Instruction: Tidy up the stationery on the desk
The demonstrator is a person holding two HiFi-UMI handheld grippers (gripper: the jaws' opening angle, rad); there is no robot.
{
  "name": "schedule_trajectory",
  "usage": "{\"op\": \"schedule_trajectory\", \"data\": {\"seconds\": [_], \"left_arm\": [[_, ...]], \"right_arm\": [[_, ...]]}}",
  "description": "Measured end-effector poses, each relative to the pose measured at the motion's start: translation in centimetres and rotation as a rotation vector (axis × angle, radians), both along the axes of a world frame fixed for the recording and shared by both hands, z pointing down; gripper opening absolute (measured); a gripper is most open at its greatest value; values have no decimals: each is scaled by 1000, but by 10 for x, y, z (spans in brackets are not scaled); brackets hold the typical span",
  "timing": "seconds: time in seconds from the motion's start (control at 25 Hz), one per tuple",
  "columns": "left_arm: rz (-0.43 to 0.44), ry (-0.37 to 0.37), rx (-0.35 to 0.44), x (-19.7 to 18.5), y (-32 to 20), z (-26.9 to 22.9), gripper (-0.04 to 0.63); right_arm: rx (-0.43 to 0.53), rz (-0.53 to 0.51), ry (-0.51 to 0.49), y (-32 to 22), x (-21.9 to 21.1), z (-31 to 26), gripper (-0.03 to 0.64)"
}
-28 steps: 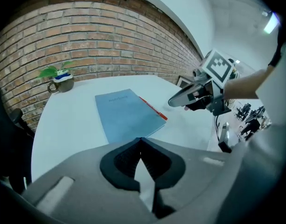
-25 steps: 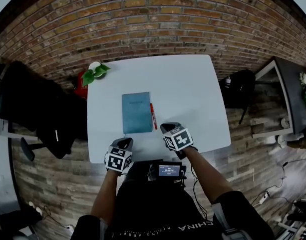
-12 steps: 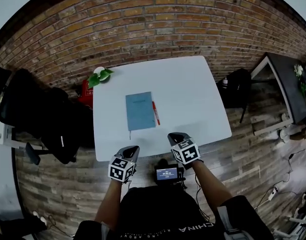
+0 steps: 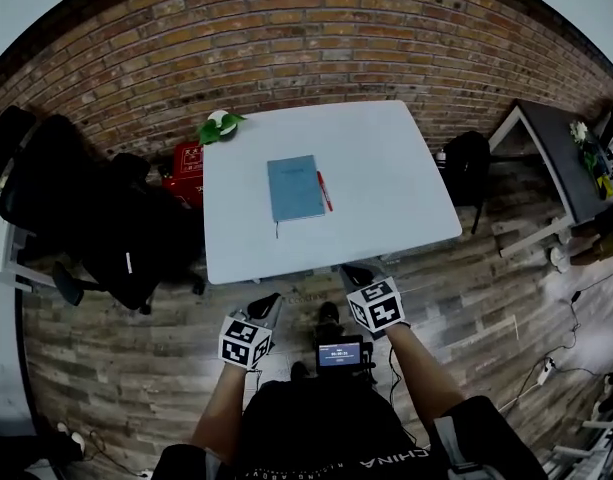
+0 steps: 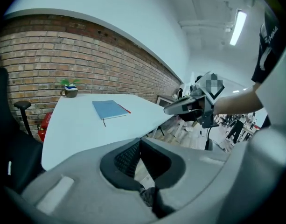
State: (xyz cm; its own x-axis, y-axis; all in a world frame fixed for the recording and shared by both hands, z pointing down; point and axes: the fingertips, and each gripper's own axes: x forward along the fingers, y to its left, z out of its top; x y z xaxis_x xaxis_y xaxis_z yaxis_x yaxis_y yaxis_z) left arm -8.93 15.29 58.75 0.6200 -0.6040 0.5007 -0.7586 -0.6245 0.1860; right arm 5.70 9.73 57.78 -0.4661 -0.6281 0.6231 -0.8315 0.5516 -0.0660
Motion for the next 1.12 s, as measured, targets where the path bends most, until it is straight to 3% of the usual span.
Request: {"op": "schedule_trajectory", "data": {"seconds": [0.24, 0.48, 0.72, 0.96, 1.12], "left_arm": [[-5, 3, 11, -9, 67, 3, 11], [-41, -8, 22, -7, 102, 5, 11], [-84, 17, 65, 8, 112, -6, 11], [-30, 88, 89, 45, 120, -28, 11], [-10, 62, 85, 55, 122, -29, 11]], "right_arm": [[20, -4, 23, 70, -10, -9, 9], [40, -22, 43, 116, -6, -11, 8], [48, -25, 57, 140, 12, -16, 8], [50, -47, 72, 151, 36, -15, 8], [72, -58, 57, 146, 38, -23, 9]]}}
